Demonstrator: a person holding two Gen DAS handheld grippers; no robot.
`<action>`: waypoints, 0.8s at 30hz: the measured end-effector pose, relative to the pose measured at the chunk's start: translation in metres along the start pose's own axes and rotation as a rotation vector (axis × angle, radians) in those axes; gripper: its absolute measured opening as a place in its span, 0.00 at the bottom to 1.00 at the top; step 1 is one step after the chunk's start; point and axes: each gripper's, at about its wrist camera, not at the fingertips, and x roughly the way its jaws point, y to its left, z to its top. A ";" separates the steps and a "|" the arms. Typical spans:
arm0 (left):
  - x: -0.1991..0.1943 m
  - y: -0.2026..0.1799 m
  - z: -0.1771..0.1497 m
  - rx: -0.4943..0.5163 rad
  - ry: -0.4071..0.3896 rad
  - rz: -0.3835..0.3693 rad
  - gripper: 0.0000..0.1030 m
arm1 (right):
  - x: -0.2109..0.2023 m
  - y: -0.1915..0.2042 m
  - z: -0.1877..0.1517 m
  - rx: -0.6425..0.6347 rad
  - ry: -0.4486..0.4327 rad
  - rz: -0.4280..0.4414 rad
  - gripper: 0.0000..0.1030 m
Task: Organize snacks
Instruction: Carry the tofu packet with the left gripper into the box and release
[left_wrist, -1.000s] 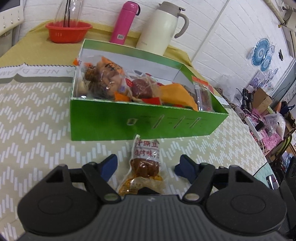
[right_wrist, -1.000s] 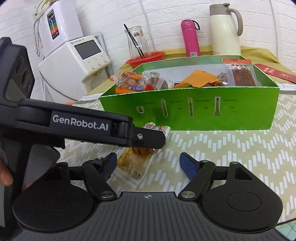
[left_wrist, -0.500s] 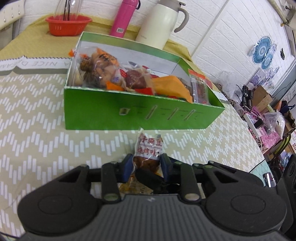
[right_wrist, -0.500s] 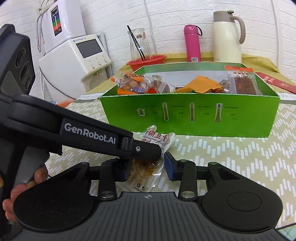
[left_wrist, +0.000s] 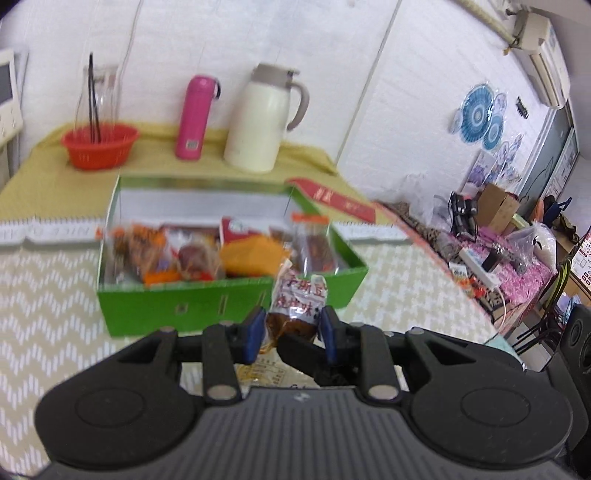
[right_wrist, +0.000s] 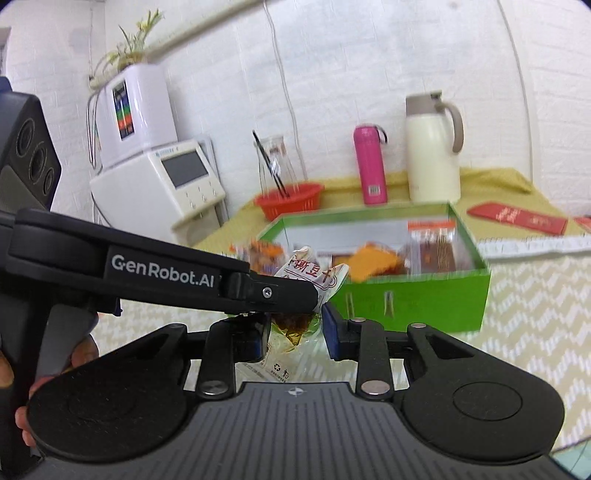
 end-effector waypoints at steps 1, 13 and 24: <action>0.000 0.000 0.005 -0.003 -0.013 0.000 0.23 | 0.001 -0.001 0.005 -0.004 -0.012 0.000 0.53; 0.049 0.028 0.048 -0.091 -0.040 -0.014 0.23 | 0.050 -0.026 0.033 -0.037 -0.043 -0.018 0.53; 0.067 0.062 0.046 -0.185 -0.066 0.074 0.74 | 0.079 -0.031 0.013 -0.168 -0.059 -0.050 1.00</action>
